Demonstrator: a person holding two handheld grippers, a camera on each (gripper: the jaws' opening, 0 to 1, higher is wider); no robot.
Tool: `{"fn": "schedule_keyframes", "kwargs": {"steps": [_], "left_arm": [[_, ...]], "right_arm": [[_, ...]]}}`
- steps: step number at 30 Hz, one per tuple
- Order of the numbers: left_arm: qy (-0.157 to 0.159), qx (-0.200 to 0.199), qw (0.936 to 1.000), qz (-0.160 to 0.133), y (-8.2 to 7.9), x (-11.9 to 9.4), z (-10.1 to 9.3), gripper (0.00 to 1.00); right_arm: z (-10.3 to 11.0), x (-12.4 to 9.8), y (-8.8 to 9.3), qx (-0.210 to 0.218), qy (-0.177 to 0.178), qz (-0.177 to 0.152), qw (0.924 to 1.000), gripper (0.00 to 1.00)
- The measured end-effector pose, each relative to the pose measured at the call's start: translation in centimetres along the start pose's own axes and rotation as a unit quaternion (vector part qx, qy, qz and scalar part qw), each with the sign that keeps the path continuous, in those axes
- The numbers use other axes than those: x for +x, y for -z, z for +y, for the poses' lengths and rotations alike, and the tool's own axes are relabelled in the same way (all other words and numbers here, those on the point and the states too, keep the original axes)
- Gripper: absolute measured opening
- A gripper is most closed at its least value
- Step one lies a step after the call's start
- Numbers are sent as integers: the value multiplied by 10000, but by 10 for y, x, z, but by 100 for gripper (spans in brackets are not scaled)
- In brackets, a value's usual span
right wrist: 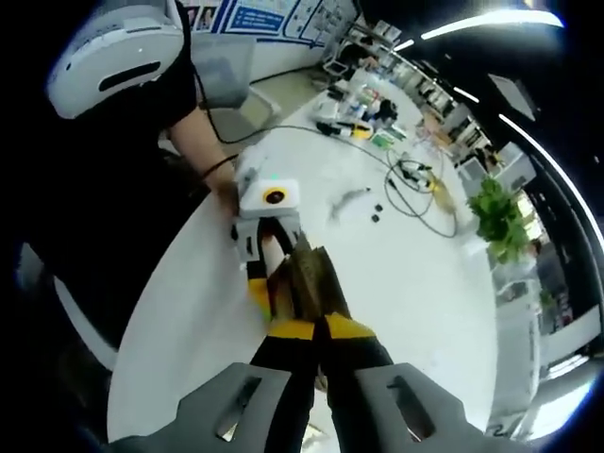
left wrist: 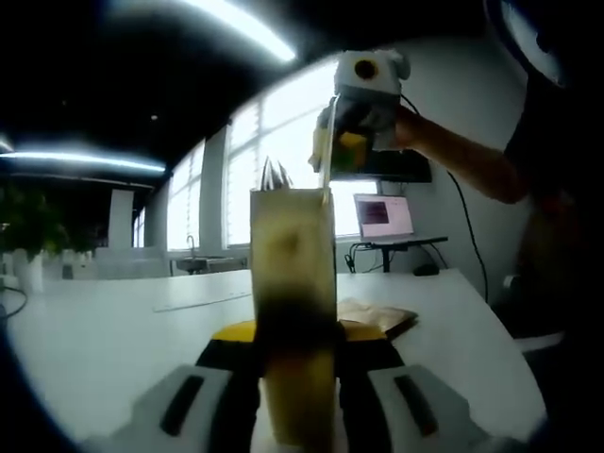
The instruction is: Extract single mask from mask box in order stack masks on table
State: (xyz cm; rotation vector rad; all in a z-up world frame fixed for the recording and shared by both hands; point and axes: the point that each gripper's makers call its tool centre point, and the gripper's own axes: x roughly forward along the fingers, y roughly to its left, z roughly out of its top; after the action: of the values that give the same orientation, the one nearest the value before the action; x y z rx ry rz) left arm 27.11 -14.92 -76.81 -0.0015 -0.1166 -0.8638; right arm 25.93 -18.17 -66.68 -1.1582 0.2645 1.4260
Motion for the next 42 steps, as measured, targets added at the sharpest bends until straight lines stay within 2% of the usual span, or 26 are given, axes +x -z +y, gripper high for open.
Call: {"fn": "schedule_keyframes", "kwargs": {"steps": [5,10,15,22,28,34,42], "left_arm": [[10,-20,10000,2,0,0,0,33],[19,-34,10000,0,0,0,-1,33],[16,-21,10000,13,0,0,-1,33],[-6,-5,10000,35,1,0,0,33],[-7,-2,10000,28,1,0,0,33],[5,-23,10000,20,1,0,0,33],[-3,-26,10000,23,1,0,0,33]], "right_arm": [[-7,-10,-3,148,278,-227,9992,0],[-6,-16,-2,295,299,-359,9985,0],[-13,-24,-6,312,540,-499,9968,0],[-12,-28,-6,249,713,-558,9956,0],[-15,-39,-10,494,971,-825,9906,0],[-16,-42,-9,521,1096,-834,9891,0],[-25,-51,-12,709,1391,-968,9830,0]]}}
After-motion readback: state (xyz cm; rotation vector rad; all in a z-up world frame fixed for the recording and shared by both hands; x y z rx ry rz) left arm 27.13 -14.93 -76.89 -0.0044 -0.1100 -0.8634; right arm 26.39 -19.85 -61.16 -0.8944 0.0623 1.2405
